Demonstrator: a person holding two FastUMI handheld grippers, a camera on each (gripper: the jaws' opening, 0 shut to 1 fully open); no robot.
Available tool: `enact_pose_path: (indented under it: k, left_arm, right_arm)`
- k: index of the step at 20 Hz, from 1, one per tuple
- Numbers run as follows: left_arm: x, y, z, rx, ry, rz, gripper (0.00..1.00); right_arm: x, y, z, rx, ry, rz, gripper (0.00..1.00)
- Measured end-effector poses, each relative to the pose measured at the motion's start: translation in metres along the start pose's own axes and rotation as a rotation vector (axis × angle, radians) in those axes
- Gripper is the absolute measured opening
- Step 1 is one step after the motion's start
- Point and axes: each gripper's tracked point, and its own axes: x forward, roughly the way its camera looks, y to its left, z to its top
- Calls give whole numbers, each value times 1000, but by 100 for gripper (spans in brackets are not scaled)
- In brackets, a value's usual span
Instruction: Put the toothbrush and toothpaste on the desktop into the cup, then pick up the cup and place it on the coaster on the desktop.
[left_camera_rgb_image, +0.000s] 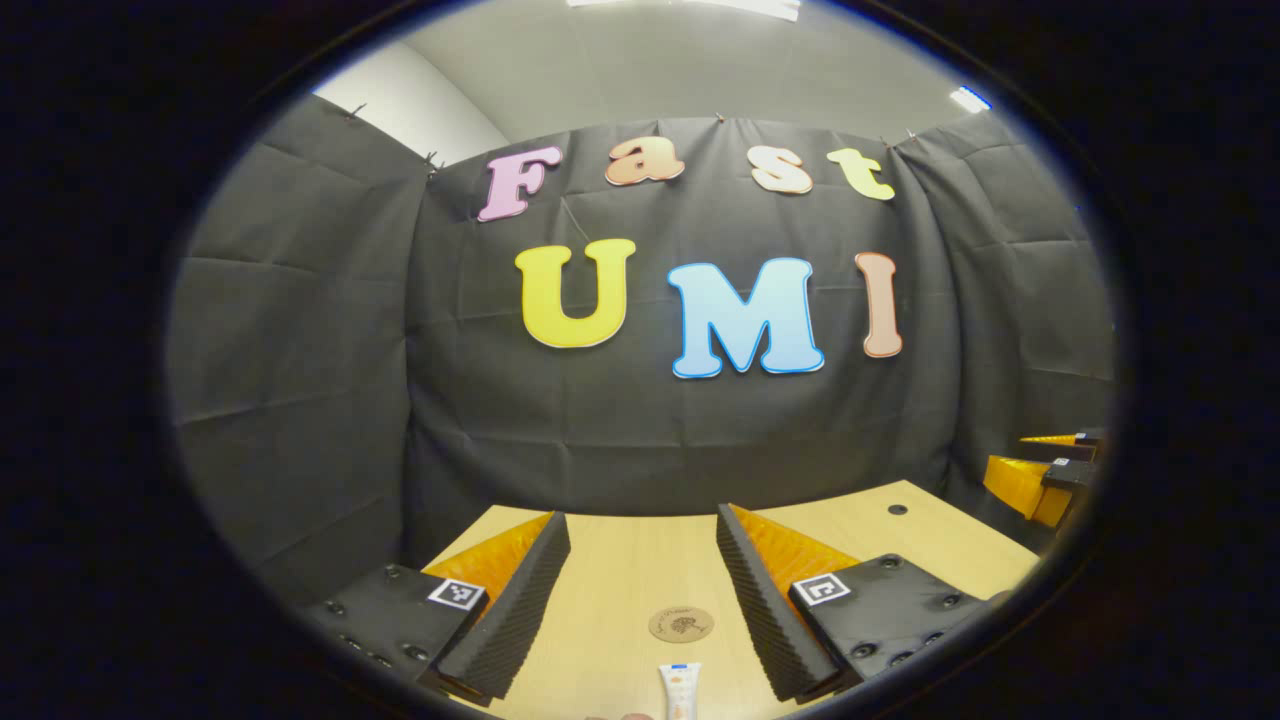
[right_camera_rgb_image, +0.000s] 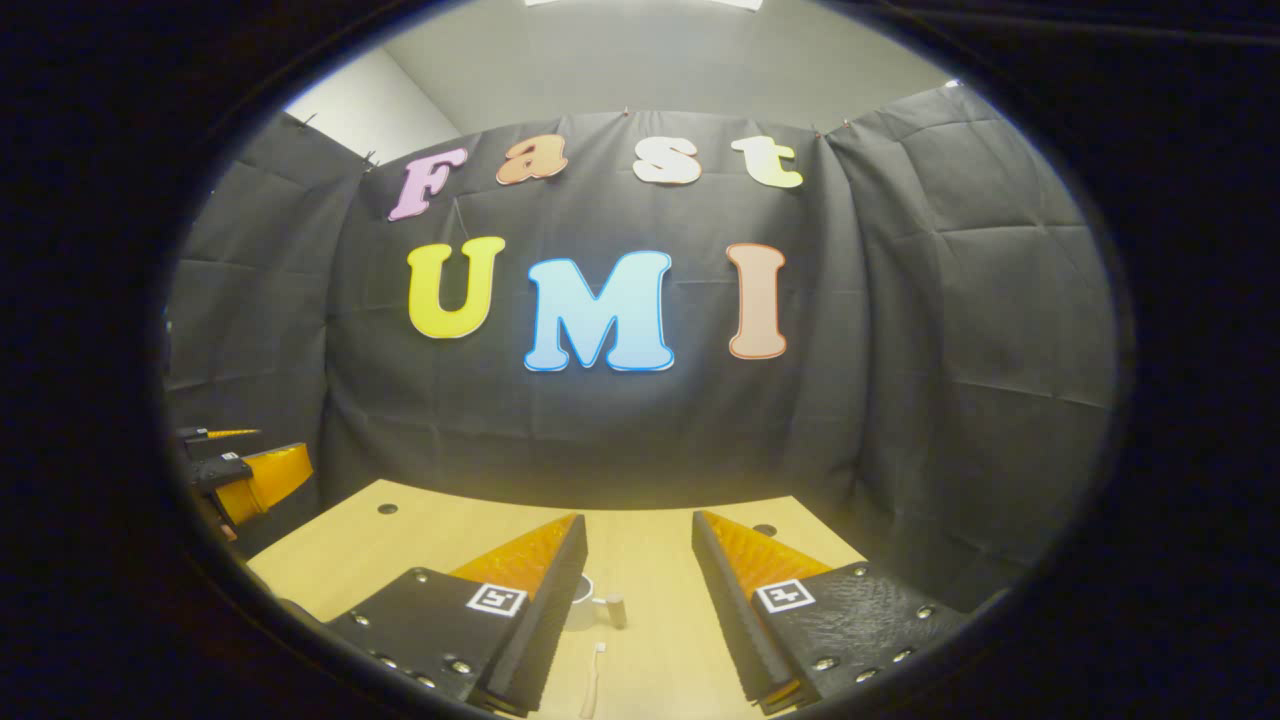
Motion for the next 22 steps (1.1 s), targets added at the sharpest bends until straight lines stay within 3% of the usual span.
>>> enact_pose_path:
  k: [22]
  left_arm:
    - [-4, -4, -17, 21, 50, 4, 96]
  right_arm:
    - [-1, 1, -16, -3, 59, 3, 69]
